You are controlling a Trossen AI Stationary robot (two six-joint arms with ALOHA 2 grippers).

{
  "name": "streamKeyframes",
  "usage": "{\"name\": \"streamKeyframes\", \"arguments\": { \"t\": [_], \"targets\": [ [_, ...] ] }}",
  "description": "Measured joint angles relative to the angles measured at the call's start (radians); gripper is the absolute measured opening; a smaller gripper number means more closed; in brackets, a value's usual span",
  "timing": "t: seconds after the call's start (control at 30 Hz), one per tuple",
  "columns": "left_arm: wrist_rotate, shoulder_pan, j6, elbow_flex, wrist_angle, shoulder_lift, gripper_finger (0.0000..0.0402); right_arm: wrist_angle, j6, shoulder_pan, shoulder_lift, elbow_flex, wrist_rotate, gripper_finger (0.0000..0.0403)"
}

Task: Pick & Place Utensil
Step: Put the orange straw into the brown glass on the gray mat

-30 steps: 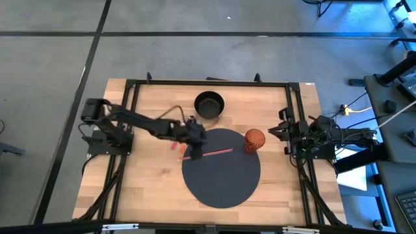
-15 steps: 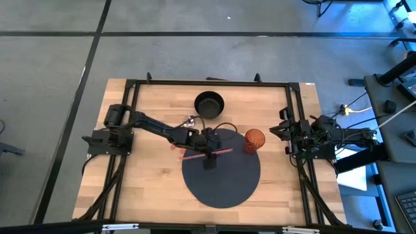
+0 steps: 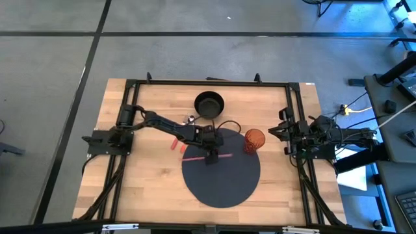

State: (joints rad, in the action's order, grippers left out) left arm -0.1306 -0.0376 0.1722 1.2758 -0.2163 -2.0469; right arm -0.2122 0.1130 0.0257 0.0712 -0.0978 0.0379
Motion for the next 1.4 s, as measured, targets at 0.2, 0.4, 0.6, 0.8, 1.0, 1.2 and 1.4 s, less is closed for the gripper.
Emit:
{"name": "streamKeyframes", "arguments": {
  "t": [0.2,0.4,0.6,0.8,1.0,1.2,1.4],
  "targets": [
    [-0.006,-0.002,-0.029,-0.001,0.023,0.01,0.0212,0.0,0.0,0.0,0.0,0.0,0.0,0.0028],
    [-0.001,-0.007,-0.037,0.027,0.002,0.027,0.0212,0.0,0.0,0.0,0.0,0.0,0.0,0.0028],
    [0.003,-0.064,-0.055,0.073,-0.064,0.031,0.0212,0.0,-0.001,0.0,0.0,0.0,0.0,0.0028],
    [-0.026,-0.102,-0.063,0.073,-0.095,0.031,0.0212,0.0,-0.01,0.0,0.0,0.0,0.0,0.0028],
    [-0.028,-0.097,-0.066,0.073,-0.106,0.031,0.0212,0.0,-0.011,0.0,0.0,0.0,0.0,0.0028],
    [0.031,-0.091,-0.055,0.073,-0.132,0.03,0.0212,0.0,-0.01,0.0,0.0,0.0,0.0,0.0028],
    [0.036,-0.092,-0.055,0.073,-0.133,0.028,0.0212,0.0,-0.008,0.0,0.0,0.0,0.0,0.0028]
  ]
}}
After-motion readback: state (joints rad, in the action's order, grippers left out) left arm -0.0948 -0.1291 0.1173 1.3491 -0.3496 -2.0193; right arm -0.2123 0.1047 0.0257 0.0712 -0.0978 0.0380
